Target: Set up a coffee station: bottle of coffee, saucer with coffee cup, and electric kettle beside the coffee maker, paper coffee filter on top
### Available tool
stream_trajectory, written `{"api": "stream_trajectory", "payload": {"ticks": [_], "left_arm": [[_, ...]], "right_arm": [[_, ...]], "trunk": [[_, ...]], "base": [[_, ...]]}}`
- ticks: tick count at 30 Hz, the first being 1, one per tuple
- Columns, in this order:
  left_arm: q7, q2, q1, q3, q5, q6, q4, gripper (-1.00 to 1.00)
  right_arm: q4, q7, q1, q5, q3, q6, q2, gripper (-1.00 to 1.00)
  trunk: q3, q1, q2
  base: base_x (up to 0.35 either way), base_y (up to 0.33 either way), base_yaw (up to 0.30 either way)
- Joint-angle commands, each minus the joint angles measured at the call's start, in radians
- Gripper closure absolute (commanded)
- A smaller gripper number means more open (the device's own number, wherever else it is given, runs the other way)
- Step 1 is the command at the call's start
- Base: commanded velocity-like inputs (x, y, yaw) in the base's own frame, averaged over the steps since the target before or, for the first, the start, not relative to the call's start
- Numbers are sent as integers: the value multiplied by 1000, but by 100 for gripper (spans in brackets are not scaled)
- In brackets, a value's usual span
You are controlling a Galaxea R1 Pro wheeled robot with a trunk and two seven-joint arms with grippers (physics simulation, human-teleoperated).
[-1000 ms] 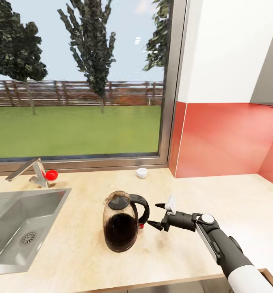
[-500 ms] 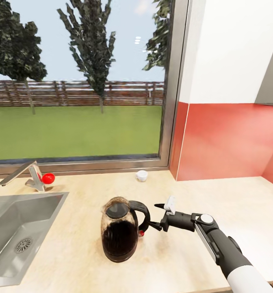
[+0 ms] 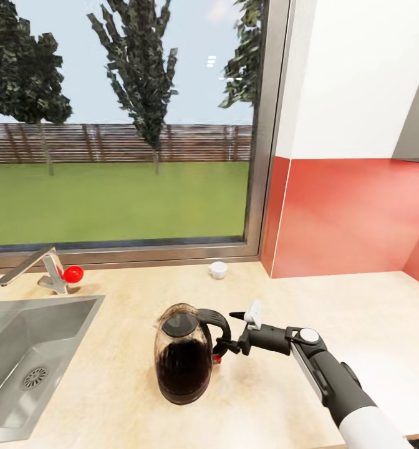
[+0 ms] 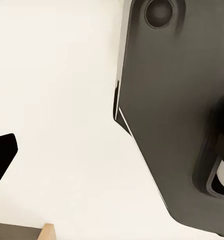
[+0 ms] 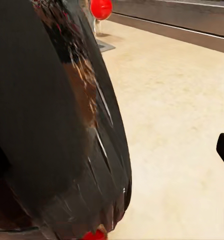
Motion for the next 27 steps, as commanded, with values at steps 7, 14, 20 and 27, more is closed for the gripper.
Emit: {"api": "stream_trajectory", "payload": {"ticks": [7,14,20,27], "left_arm": [[1,0,0,8,-10,-1,-1,-100],[1,0,0,8,-10,-1,-1,-100],[0,1,0,8,-10,-1,-1,-100],[0,1,0,8,-10,-1,-1,-100]], "right_arm": [[-1,2,-1,0,64,8,25,-100],[-1,1,-1,0,77,8,26,100],[-1,2,-1,0,78,8,26,100],[-1,2,-1,0,78,8,26,100]], "trunk": [[-2,1,-2],[-2,1,-2],[-2,1,-2],[-2,1,-2]], "base": [[0,0,0],[0,0,0],[0,0,0],[0,0,0]]}}
